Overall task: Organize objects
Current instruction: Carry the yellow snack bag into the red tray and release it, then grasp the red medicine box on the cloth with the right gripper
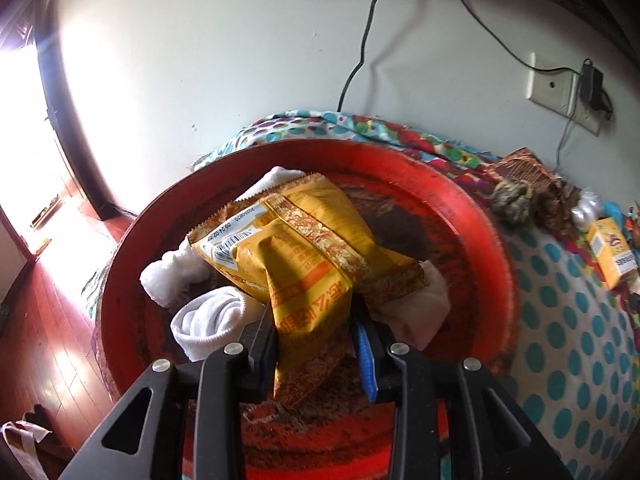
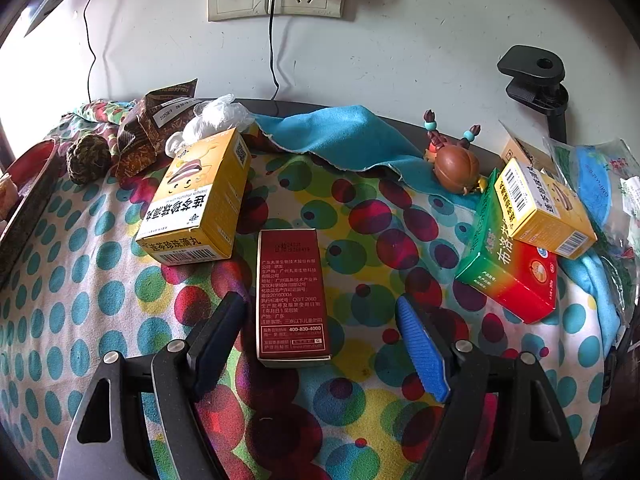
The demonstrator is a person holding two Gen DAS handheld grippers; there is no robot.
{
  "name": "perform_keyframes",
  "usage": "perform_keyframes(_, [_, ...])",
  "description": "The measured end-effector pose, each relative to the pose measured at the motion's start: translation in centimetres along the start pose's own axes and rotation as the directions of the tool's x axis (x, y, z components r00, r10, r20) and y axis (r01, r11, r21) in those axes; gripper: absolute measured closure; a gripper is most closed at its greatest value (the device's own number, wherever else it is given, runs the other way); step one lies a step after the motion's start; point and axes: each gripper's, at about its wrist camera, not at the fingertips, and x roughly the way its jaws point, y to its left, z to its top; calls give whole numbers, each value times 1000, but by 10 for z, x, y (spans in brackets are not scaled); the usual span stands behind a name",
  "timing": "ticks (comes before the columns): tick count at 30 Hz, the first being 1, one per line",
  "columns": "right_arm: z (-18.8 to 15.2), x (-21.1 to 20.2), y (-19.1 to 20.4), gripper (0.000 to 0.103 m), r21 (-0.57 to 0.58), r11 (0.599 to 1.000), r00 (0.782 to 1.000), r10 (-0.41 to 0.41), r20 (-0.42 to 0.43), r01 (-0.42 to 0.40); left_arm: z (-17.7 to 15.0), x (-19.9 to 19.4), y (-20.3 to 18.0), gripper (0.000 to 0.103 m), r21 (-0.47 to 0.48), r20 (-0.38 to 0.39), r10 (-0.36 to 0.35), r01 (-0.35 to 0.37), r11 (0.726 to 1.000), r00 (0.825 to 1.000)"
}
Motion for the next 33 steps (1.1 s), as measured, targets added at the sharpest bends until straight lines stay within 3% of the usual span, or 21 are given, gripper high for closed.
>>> perform_keyframes(4, [0, 0, 0, 27, 0, 1000, 1000, 2, 0, -2, 0, 5, 0, 60, -7, -7, -5, 5, 1000, 1000])
perform_keyframes(7, [0, -1, 0, 27, 0, 1000, 1000, 2, 0, -2, -3, 8, 0, 44, -1, -20, -19, 19, 1000, 1000])
perform_keyframes(9, [0, -1, 0, 27, -1, 1000, 1000, 1, 0, -1, -5, 2, -2, 24, 26, 5, -1, 1, 1000, 1000])
perform_keyframes(11, [0, -1, -1, 27, -1, 1000, 1000, 1, 0, -1, -8, -10, -2, 15, 21, 44, -20, 19, 1000, 999])
perform_keyframes(17, [1, -1, 0, 28, -6, 1000, 1000, 2, 1, -2, -15, -47, -4, 14, 3, 141, -5, 4, 1000, 990])
perform_keyframes(23, [0, -3, 1, 39, -26, 1000, 1000, 18, 10, -17, -28, -82, -5, 14, -21, 177, -53, 57, 998, 983])
perform_keyframes(27, [0, -5, 2, 56, -30, 999, 999, 40, 18, -39, -41, -93, -11, 14, -22, 170, -81, 86, 996, 982])
perform_keyframes(29, [0, -7, 3, 77, -36, 998, 998, 59, 26, -58, -47, -95, -15, 14, -17, 163, -85, 89, 996, 983])
perform_keyframes(33, [0, -9, -2, 76, -17, 997, 996, 75, 37, -74, -60, -101, -21, 14, -10, 161, -94, 97, 995, 983])
